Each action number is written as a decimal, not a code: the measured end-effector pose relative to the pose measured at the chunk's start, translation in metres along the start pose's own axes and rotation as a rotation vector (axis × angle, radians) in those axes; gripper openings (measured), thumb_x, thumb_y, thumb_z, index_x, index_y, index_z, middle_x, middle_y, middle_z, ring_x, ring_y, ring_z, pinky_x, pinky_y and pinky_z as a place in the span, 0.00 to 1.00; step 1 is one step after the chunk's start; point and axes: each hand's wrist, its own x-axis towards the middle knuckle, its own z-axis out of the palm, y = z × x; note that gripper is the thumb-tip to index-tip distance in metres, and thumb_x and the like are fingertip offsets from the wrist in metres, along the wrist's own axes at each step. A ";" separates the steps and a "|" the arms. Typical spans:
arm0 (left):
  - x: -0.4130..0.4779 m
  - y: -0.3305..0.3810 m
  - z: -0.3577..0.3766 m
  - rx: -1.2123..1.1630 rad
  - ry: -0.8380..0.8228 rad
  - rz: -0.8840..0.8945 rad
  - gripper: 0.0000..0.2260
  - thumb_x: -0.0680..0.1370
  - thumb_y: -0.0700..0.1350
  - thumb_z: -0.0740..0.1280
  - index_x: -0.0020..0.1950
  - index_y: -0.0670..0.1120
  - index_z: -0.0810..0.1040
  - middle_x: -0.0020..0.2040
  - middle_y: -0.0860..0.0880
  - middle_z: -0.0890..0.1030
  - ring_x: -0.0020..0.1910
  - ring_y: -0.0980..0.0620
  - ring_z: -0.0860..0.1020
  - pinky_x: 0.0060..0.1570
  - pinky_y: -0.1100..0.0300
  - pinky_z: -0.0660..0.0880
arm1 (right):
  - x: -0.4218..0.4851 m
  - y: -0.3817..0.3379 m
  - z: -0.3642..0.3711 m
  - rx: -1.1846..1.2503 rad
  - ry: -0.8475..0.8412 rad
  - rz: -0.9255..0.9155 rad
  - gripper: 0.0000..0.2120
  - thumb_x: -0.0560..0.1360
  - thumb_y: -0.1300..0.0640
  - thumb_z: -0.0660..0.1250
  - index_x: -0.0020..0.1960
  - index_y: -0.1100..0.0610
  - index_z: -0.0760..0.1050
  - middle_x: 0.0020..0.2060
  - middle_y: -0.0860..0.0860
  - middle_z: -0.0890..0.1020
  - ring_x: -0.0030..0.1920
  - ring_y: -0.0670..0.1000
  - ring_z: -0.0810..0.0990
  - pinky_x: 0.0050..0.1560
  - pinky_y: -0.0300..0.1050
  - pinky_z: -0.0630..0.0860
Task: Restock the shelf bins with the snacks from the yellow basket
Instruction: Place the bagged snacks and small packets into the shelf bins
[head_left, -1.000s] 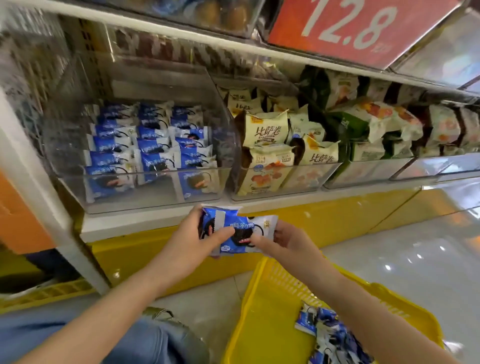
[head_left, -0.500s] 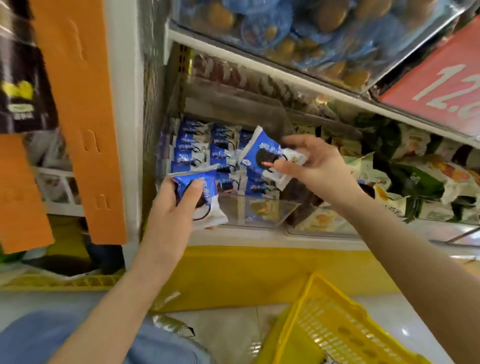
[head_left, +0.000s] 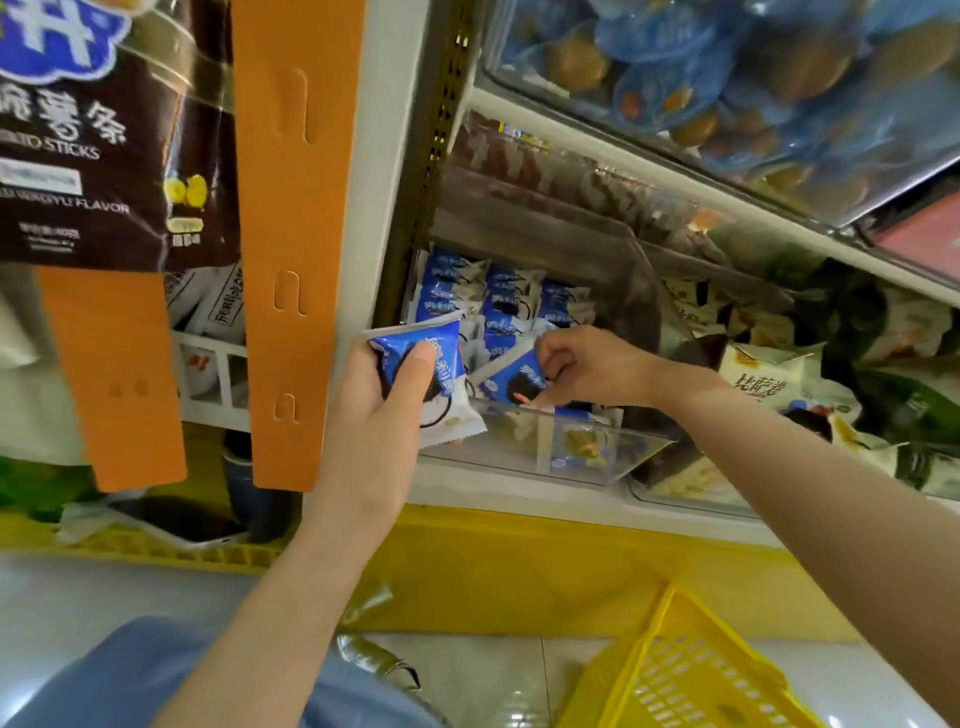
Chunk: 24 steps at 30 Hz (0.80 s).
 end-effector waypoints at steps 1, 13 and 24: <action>0.000 0.001 0.001 0.004 0.003 0.003 0.03 0.78 0.47 0.62 0.50 0.54 0.74 0.44 0.54 0.82 0.41 0.63 0.81 0.33 0.73 0.73 | 0.000 0.002 -0.003 -0.055 -0.010 0.006 0.12 0.66 0.58 0.76 0.39 0.50 0.73 0.37 0.46 0.78 0.38 0.43 0.78 0.39 0.34 0.75; -0.003 0.003 0.005 0.014 0.001 -0.018 0.05 0.78 0.47 0.61 0.53 0.51 0.73 0.46 0.54 0.80 0.41 0.67 0.79 0.32 0.76 0.72 | 0.013 -0.017 0.002 -0.453 -0.117 -0.032 0.21 0.72 0.50 0.70 0.63 0.55 0.75 0.54 0.50 0.81 0.46 0.44 0.75 0.47 0.37 0.70; -0.009 0.008 0.013 -0.021 -0.158 -0.081 0.08 0.75 0.43 0.64 0.54 0.51 0.73 0.44 0.55 0.81 0.34 0.67 0.77 0.30 0.74 0.70 | -0.069 -0.079 0.014 0.427 0.123 -0.177 0.13 0.76 0.46 0.60 0.55 0.51 0.75 0.43 0.40 0.80 0.43 0.35 0.79 0.44 0.30 0.75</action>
